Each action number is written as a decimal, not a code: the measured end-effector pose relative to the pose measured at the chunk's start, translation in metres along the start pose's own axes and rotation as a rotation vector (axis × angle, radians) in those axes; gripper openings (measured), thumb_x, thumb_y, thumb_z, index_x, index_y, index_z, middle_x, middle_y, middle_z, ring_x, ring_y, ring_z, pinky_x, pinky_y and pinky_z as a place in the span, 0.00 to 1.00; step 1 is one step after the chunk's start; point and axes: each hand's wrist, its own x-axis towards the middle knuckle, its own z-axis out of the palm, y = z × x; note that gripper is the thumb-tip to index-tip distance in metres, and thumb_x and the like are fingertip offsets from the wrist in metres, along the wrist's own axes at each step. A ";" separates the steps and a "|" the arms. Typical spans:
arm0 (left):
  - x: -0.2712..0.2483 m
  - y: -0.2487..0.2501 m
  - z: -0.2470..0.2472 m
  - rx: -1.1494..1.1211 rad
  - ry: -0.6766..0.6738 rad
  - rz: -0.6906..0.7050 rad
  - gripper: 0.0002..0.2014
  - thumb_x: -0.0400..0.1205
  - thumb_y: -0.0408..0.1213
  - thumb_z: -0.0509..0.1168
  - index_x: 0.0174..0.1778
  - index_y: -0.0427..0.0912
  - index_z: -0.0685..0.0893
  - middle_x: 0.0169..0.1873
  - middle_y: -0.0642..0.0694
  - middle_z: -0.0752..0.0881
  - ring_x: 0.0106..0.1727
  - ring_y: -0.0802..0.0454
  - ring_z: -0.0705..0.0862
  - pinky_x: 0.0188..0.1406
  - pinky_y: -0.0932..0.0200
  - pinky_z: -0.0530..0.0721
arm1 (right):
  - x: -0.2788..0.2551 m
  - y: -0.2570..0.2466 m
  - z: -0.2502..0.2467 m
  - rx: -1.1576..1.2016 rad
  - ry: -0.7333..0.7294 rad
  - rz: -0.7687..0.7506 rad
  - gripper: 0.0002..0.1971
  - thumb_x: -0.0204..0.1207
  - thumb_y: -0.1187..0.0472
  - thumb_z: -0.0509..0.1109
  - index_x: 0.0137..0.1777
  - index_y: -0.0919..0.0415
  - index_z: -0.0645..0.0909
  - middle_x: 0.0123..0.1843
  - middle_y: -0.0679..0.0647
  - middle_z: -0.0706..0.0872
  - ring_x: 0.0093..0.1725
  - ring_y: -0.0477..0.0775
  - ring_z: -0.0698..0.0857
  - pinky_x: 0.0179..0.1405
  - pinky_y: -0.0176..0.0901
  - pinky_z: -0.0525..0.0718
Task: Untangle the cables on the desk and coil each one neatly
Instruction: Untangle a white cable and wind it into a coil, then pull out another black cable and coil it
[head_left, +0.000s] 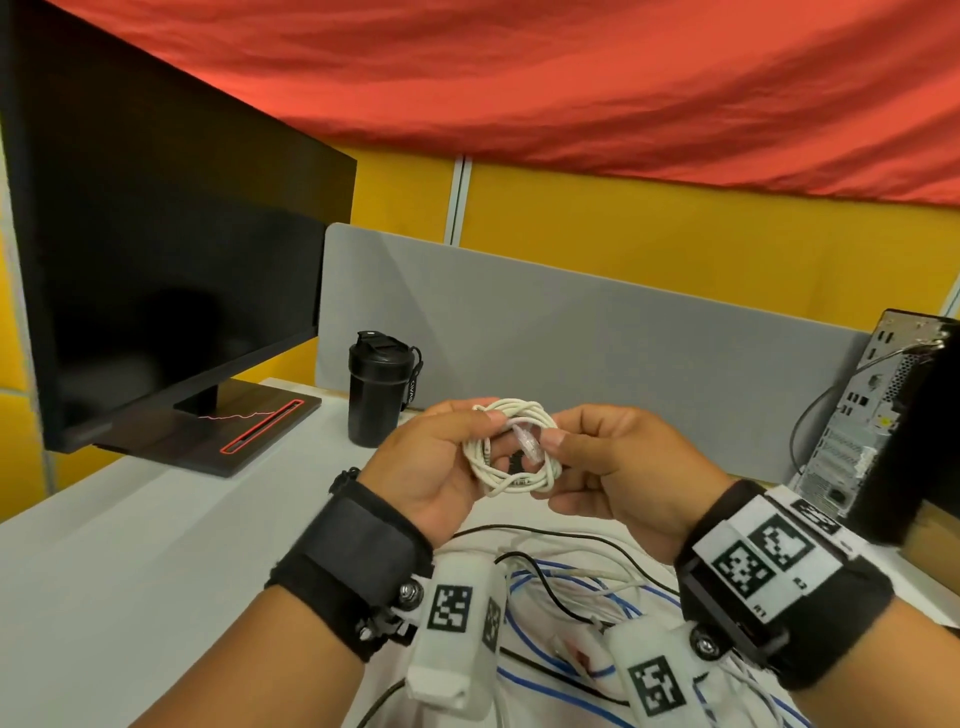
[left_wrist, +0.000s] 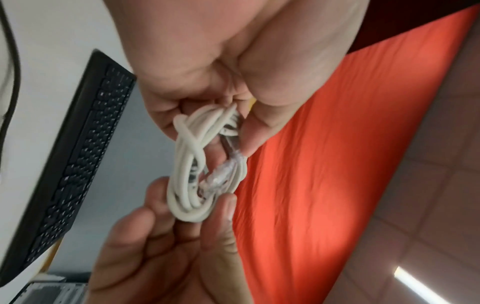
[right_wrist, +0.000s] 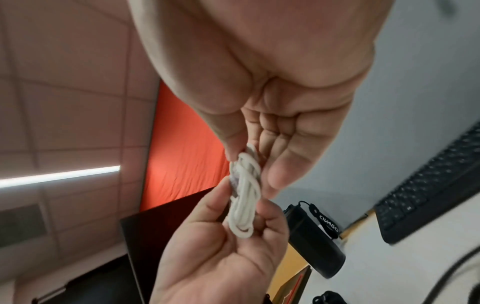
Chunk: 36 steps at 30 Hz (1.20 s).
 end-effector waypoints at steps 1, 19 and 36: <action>0.000 0.000 0.000 -0.043 0.003 -0.037 0.18 0.73 0.29 0.67 0.60 0.29 0.85 0.42 0.35 0.92 0.37 0.50 0.91 0.36 0.60 0.87 | 0.001 0.002 0.001 0.019 -0.010 0.010 0.07 0.83 0.63 0.68 0.54 0.64 0.85 0.44 0.61 0.92 0.39 0.54 0.90 0.37 0.43 0.88; 0.001 0.006 -0.014 0.669 0.041 0.270 0.08 0.81 0.25 0.70 0.54 0.40 0.86 0.45 0.43 0.93 0.44 0.50 0.92 0.38 0.60 0.90 | 0.023 -0.007 0.015 0.027 0.206 -0.047 0.09 0.73 0.70 0.76 0.53 0.62 0.85 0.48 0.63 0.92 0.41 0.57 0.91 0.37 0.48 0.89; 0.006 0.065 -0.087 1.215 0.589 0.315 0.10 0.72 0.36 0.80 0.43 0.46 0.84 0.43 0.42 0.88 0.40 0.45 0.87 0.40 0.47 0.90 | 0.004 0.062 -0.026 0.495 0.184 0.127 0.10 0.77 0.61 0.71 0.56 0.60 0.86 0.46 0.59 0.92 0.38 0.54 0.91 0.37 0.45 0.90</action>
